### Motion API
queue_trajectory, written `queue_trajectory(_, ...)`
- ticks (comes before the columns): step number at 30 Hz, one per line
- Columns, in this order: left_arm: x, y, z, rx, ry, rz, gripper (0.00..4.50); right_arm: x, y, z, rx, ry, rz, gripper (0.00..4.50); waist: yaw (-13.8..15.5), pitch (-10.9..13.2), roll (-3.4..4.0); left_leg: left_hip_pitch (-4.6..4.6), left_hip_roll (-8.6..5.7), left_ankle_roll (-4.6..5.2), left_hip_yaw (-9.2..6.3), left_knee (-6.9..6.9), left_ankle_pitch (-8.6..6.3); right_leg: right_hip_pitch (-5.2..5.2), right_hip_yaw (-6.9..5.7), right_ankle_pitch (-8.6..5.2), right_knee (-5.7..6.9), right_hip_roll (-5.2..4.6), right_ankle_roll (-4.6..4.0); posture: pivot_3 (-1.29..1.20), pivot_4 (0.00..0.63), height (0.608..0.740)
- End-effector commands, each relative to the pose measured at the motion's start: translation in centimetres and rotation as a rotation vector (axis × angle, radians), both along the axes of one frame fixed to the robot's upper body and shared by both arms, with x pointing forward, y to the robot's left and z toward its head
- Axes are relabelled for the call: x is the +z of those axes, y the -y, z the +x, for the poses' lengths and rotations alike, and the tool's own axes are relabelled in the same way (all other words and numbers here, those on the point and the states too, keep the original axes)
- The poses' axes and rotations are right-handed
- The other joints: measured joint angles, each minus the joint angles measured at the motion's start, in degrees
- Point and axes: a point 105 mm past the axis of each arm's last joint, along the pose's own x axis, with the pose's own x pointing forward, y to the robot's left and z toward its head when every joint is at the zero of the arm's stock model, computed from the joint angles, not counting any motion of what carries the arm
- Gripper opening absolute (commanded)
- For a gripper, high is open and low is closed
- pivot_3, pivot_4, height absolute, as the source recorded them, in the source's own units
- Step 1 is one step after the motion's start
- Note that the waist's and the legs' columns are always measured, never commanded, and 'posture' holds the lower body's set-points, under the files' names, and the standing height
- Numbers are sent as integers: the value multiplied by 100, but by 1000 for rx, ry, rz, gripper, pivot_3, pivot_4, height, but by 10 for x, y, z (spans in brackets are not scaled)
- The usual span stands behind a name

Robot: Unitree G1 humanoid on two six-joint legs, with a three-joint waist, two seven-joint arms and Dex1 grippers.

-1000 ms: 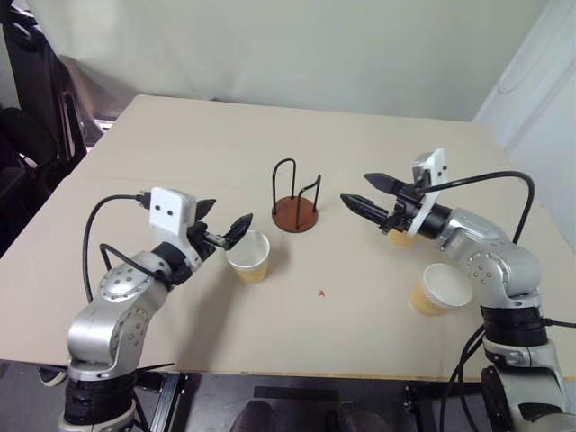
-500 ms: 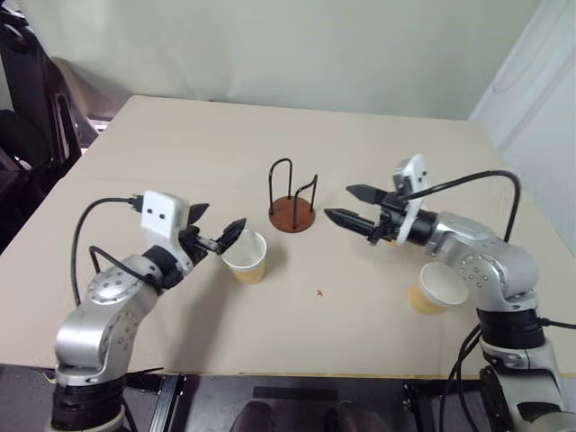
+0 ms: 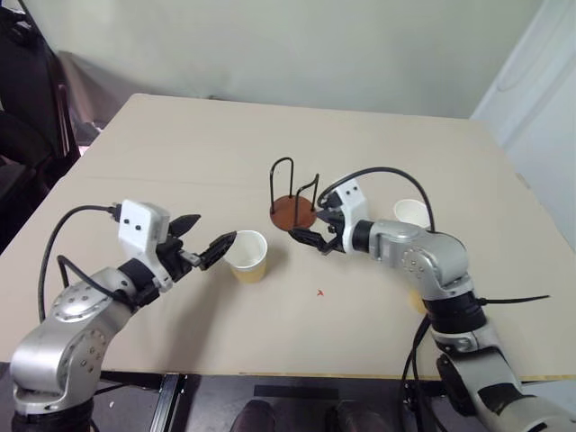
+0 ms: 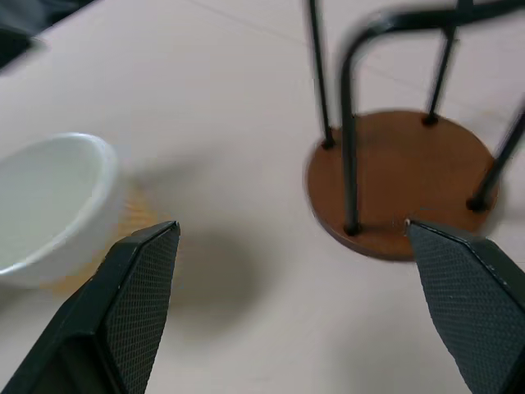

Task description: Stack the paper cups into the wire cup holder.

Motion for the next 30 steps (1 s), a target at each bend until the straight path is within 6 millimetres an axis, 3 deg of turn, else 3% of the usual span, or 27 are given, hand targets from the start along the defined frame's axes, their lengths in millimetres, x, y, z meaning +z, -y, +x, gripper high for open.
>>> queue_trajectory(1, 12, 6, -11, -40, 36, 15, 4500, 17, -5, 13, -50, 84, 27, 4446, -8, 0, 0, 0, 1, -1, 1, -2, 1, -2, 0, 0, 1, 0, -1, 0, 150, 740)
queue_trajectory(7, 9, 9, -18, -61, 16, 39, 4500, 23, -15, 29, -92, 112, 83, 4446, -23, 0, 1, 1, 6, -17, 3, -25, 10, -16, -1, 6, 2, 5, -10, 0, 150, 740)
queue_trajectory(12, 7, 10, -21, -66, 3, 47, 4500, 25, -26, 27, -56, 119, 102, 4446, -23, 0, 1, -5, 6, -21, 5, -36, 12, -23, -2, 7, -3, 6, -14, 0, 150, 740)
queue_trajectory(16, 8, 10, -23, -68, 5, 46, 4500, 25, -29, 28, -57, 120, 106, 3560, -21, 0, 1, -7, 7, -22, 5, -39, 12, -25, -3, 7, -4, 6, -15, 0, 150, 740)
queue_trajectory(24, 9, 9, -25, -87, -4, 50, 4500, 22, -23, 31, -77, 119, 101, 634, -22, 0, 1, -6, 8, -25, 6, -39, 14, -25, -3, 9, -2, 7, -18, 0, 150, 740)
queue_trajectory(25, 8, 9, -25, -91, -6, 50, 4500, 22, -22, 30, -77, 119, 100, 110, -22, 0, 1, -6, 8, -25, 6, -39, 14, -25, -4, 10, -2, 7, -19, 0, 150, 740)
queue_trajectory(30, 5, 10, -23, -97, -18, 49, 4500, 18, -6, 29, -77, 121, 80, 11, -23, 0, 0, -3, 8, -26, 8, -39, 14, -23, -4, 11, -1, 7, -20, 0, 150, 740)
